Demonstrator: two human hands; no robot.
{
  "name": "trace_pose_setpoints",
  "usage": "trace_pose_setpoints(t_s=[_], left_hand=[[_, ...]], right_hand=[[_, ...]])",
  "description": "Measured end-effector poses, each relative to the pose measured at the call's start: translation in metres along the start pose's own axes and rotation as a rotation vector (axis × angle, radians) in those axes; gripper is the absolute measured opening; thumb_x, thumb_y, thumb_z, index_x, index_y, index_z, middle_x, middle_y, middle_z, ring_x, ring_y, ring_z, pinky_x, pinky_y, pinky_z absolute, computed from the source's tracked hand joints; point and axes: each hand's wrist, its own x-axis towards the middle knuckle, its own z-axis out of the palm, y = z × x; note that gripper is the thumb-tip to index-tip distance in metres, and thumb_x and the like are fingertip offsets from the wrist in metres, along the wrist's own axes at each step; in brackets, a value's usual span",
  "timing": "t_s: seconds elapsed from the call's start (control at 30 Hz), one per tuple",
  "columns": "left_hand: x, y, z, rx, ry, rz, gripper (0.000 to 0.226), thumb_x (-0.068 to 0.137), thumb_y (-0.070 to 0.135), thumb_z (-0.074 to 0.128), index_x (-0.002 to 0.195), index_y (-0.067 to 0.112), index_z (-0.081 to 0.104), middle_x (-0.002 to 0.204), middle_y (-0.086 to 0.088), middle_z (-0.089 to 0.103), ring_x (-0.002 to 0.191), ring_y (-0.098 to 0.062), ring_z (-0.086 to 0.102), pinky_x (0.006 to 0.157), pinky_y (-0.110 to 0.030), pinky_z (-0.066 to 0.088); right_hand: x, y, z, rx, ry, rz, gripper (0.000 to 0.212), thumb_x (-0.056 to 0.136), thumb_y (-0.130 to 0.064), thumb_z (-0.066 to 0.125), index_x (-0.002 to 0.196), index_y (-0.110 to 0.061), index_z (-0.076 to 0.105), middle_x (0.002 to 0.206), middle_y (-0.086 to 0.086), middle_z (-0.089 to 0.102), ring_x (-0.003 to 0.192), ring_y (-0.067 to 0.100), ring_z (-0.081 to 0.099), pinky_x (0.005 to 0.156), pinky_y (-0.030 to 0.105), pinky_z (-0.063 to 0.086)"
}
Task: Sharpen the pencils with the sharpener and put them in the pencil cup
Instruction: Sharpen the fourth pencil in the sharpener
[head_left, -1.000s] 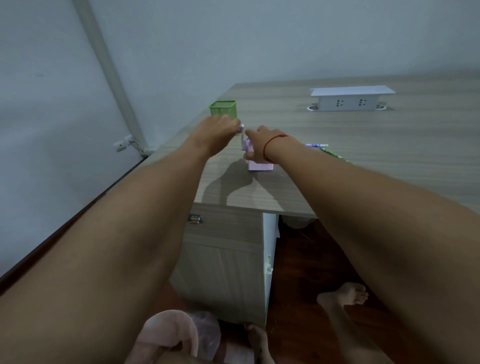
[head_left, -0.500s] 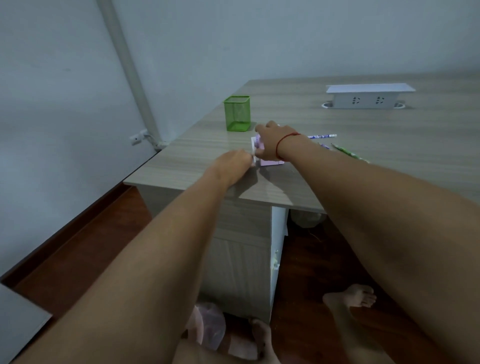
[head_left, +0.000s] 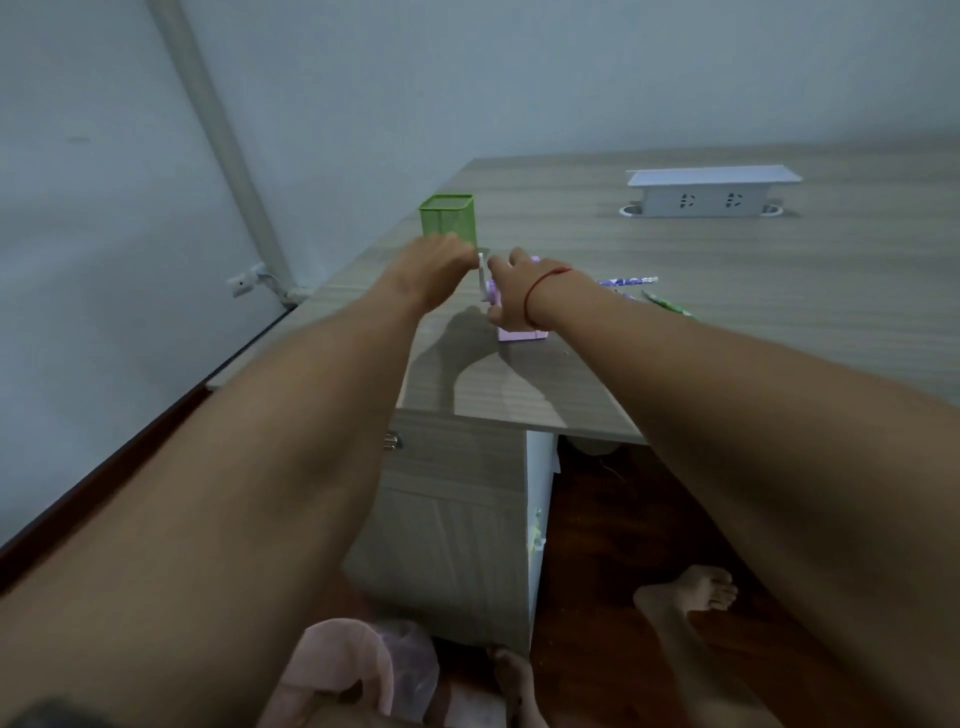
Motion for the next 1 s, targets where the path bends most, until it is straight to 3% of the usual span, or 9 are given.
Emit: trace_pose_setpoints(t_s=[0.27,0.4,0.6,0.87,1.0], left_hand=[[-0.035,0.012,-0.015,-0.125,0.113,-0.045,0.024,0.097,0.005,0.042,0.111,0.002,0.061,0.1,-0.028,0.064,0.094,-0.047,0.061,0.071,-0.048,0.045],[-0.056,0.024,-0.006,-0.203,0.121,0.009,0.021,0.096,0.005,0.043,0.11,0.006,0.058,0.093,-0.024,0.066,0.081,-0.042,0.064,0.065,-0.046,0.046],[-0.06,0.046,0.014,-0.104,-0.127,-0.07,0.026,0.098,0.006,0.04,0.115,0.0,0.059,0.106,-0.021,0.064,0.097,-0.036,0.063,0.082,-0.04,0.049],[-0.044,0.045,0.036,-0.074,-0.199,-0.11,0.025,0.096,0.009,0.042,0.105,0.001,0.063,0.106,-0.02,0.066,0.098,-0.037,0.064,0.08,-0.041,0.049],[-0.035,0.039,0.032,-0.18,-0.26,-0.171,0.033,0.1,0.022,0.038,0.11,0.003,0.063,0.112,-0.021,0.064,0.103,-0.036,0.06,0.084,-0.038,0.046]], right_hand=[[0.001,-0.004,-0.005,-0.046,-0.042,0.022,0.068,0.091,-0.045,0.049,0.148,-0.018,0.024,0.149,0.011,0.029,0.134,0.035,0.039,0.105,0.047,0.036],[0.002,-0.006,-0.005,-0.056,-0.053,0.03,0.064,0.09,-0.043,0.05,0.144,-0.016,0.029,0.146,0.012,0.032,0.131,0.036,0.043,0.103,0.046,0.038],[0.001,-0.003,-0.005,-0.064,-0.055,-0.01,0.064,0.09,-0.041,0.047,0.145,-0.015,0.028,0.146,0.013,0.032,0.132,0.036,0.042,0.103,0.047,0.038],[0.002,0.002,-0.001,-0.033,-0.005,-0.047,0.063,0.088,-0.043,0.047,0.143,-0.016,0.032,0.145,0.012,0.034,0.129,0.034,0.044,0.101,0.044,0.04],[0.002,0.002,0.001,-0.013,0.011,-0.05,0.062,0.089,-0.044,0.046,0.142,-0.016,0.033,0.145,0.012,0.034,0.129,0.035,0.044,0.101,0.045,0.039]])
